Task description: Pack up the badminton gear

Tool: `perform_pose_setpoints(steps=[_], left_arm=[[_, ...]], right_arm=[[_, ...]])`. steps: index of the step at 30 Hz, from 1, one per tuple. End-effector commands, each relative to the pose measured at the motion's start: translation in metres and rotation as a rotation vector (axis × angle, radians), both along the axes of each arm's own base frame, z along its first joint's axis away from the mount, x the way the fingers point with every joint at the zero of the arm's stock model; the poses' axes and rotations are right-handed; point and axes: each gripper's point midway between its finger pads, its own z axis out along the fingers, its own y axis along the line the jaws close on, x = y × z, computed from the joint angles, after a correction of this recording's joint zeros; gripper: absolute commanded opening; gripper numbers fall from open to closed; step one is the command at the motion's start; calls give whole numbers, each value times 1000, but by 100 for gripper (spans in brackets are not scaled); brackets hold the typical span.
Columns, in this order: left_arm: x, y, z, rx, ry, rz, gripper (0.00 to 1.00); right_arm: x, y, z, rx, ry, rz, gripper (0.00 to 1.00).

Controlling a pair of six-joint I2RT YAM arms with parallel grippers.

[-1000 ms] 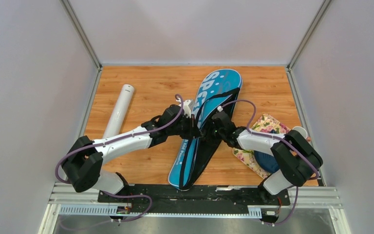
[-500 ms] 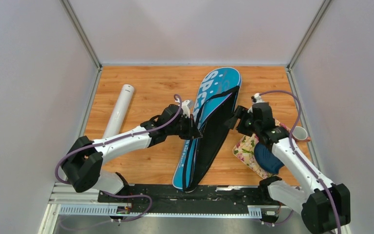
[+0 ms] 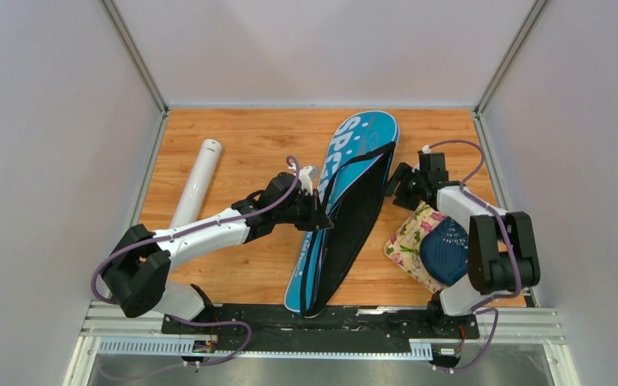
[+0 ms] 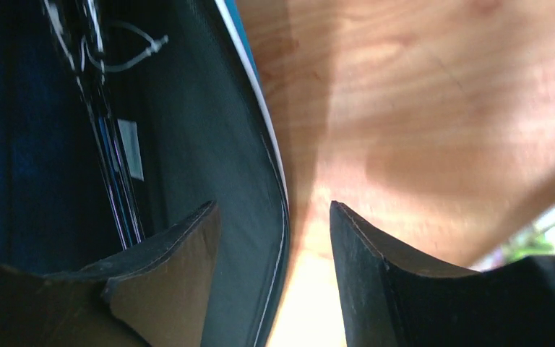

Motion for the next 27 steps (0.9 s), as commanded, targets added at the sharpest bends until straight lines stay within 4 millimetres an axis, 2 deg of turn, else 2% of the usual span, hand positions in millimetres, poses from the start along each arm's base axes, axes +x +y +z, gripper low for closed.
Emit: perform_pose_setpoints(steps=[1,7,9,13,15,17,18,20,22,24,27], left_arm=[[1,-5,26,-82,-35,-11,0],[-1,-3,28,-83,-46,-23,0],[-1,-2,29,-82,-51,-26,0],[-1,0,28,-76,-59,-27,0],[-1,1,26,-72,-62,-30,0],[-4,4,20,-49,-48,-36,0],[-2,7,18,-43,-48,-31,0],[-1,10,14,-21,-56,-37,0],[0,14,10,8,-56,-41,0],[4,19,6,36,-80,-52,0],[11,25,5,74,-124,-76,0]], right_arm=[[52,5,14,10,-157,21,59],[67,3,-11,-6,-159,23,48],[71,11,-9,24,-185,46,45],[78,19,0,49,-223,59,30],[83,27,12,66,-259,76,24],[84,32,19,81,-259,84,12],[87,35,30,93,-268,79,1],[82,38,37,118,-239,73,0],[76,43,57,181,-237,57,0],[66,49,74,241,-216,39,0],[48,58,87,308,-157,9,0]])
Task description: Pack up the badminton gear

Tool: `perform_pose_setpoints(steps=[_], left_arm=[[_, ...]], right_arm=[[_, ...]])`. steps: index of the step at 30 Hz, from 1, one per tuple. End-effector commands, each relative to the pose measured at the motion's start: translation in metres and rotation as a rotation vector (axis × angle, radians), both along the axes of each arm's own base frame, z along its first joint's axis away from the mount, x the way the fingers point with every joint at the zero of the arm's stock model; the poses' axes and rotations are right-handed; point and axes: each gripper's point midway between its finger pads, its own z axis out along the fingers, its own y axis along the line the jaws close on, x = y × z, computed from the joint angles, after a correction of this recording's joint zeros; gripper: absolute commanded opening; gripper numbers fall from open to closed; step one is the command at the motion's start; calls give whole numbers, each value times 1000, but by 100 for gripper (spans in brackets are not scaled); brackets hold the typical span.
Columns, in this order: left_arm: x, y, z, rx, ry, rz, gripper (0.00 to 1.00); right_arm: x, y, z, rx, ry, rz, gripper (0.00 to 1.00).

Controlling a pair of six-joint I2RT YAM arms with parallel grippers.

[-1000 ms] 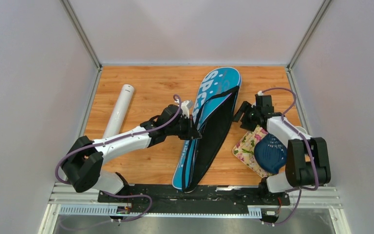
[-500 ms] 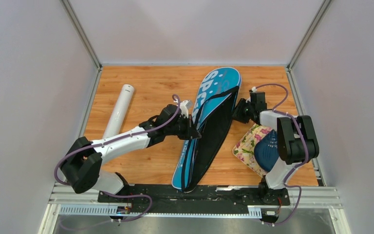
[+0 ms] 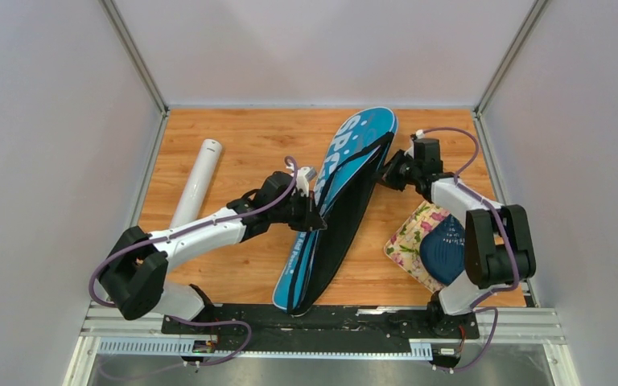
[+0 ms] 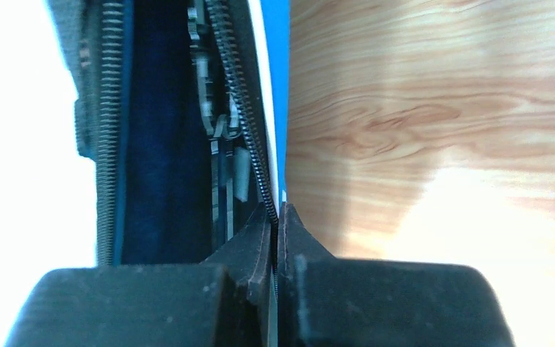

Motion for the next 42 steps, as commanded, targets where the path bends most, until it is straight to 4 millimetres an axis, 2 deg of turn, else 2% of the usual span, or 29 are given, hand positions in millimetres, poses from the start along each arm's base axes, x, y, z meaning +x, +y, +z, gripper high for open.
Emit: perform_pose_setpoints(steps=[1,3,6,7,10,13,17,25,30,32,36,41,42], left_arm=[[10,10,14,47,-102,-52,3],[17,14,13,84,-132,-62,6],[20,8,21,80,-174,-127,30],[22,1,28,63,-195,-152,45],[26,-13,34,50,-227,-241,64],[33,-24,39,50,-245,-293,76],[41,-33,47,40,-329,-319,80],[39,-46,50,173,-568,-396,82],[23,-53,56,139,-628,-427,83],[26,-51,54,152,-640,-401,83],[40,-46,35,256,-596,-366,62],[44,-41,29,259,-594,-316,41],[44,-41,30,258,-603,-311,25]], right_arm=[[-15,20,66,142,-23,-24,0],[-22,21,70,147,-2,-35,0],[-32,24,86,201,13,-60,0],[-35,28,88,209,21,-58,0],[-43,38,95,229,46,-71,0],[-50,45,98,277,89,-116,0],[-56,54,104,319,119,-163,0],[-66,66,115,373,185,-248,0],[-69,60,117,363,190,-300,0],[-69,63,123,376,180,-281,0],[-77,64,133,396,166,-282,0],[-85,62,140,401,142,-294,0],[-85,62,142,399,131,-285,0]])
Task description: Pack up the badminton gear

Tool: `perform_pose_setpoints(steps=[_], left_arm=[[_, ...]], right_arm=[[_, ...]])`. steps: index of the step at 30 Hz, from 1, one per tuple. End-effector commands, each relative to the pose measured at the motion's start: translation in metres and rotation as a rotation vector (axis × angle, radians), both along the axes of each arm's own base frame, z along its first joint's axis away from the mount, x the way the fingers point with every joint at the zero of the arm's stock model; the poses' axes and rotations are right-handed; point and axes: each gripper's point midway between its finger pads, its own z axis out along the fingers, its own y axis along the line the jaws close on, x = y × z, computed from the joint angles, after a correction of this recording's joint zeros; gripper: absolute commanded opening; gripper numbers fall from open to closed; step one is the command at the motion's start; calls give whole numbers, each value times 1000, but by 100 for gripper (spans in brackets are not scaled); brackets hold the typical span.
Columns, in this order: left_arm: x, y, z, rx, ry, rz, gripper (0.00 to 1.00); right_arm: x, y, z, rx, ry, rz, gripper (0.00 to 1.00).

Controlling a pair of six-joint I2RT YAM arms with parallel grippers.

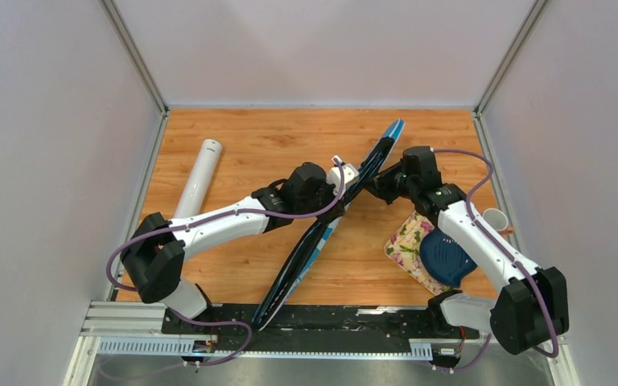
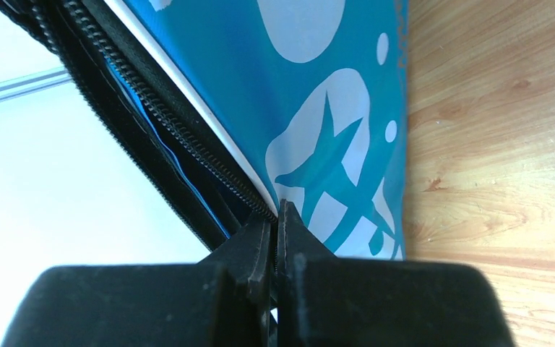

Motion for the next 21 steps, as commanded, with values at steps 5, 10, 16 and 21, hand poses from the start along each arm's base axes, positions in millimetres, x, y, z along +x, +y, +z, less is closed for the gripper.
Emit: perform_pose_setpoints(steps=[5,10,16,21], left_arm=[[21,11,6,28,-41,100,0],[10,13,9,6,-11,82,0],[1,9,18,-42,28,59,0],[-1,10,16,-39,52,73,0]], right_arm=[[-4,-10,57,-143,-298,132,49],[3,-64,72,-409,-457,212,57],[34,-100,96,-497,-517,242,38],[49,-77,103,-415,-567,340,18]])
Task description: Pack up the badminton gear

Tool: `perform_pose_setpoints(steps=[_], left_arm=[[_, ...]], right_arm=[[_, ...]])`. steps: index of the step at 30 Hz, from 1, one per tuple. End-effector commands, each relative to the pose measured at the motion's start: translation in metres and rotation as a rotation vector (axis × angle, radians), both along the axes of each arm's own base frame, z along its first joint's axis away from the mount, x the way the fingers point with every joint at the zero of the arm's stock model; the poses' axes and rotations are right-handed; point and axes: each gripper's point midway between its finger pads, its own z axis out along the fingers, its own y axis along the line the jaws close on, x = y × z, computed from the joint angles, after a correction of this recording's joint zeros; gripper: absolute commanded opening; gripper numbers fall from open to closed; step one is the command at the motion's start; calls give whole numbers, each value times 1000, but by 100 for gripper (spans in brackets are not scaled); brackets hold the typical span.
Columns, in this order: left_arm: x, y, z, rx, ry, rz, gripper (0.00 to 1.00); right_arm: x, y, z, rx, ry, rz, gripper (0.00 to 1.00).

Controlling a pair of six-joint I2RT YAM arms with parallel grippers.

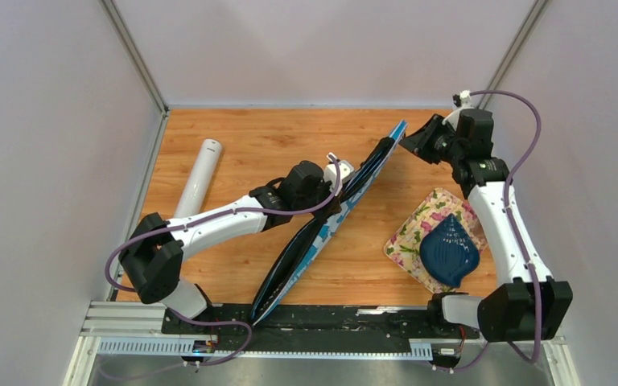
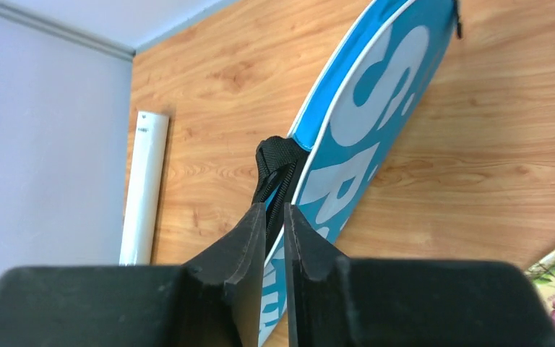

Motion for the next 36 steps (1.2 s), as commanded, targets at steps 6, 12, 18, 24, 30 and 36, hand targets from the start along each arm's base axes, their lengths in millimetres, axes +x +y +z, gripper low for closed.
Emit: perform_pose_setpoints(steps=[6,12,18,24,30,36], left_arm=[[-8,-1,16,-54,52,8,0],[-12,-5,17,-64,75,-5,0],[-12,-7,21,-75,81,-9,0],[-14,-8,19,-77,92,-19,0],[-18,-11,19,-85,108,-36,0],[-20,-12,19,-90,119,-41,0]], right_arm=[[17,20,-5,-24,-45,87,15],[26,18,-15,2,-11,41,3],[25,19,-22,7,8,36,0],[26,23,-26,12,13,54,1],[35,31,-24,92,21,47,17],[37,31,-23,172,15,-8,21]])
